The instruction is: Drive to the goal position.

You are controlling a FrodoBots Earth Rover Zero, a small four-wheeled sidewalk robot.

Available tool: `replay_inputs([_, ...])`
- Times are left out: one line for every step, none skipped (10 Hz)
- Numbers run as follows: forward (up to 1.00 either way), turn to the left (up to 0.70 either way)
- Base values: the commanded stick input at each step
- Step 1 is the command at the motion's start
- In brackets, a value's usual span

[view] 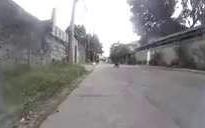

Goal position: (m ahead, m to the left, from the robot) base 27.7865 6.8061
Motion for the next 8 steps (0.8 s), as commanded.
replay_inputs([0.70, 0.00])
replay_inputs([0.70, 0.00])
replay_inputs([0.70, 0.00])
replay_inputs([0.70, 0.00])
replay_inputs([0.70, 0.00])
replay_inputs([0.70, 0.00])
replay_inputs([0.70, 0.00])
replay_inputs([0.70, 0.00])
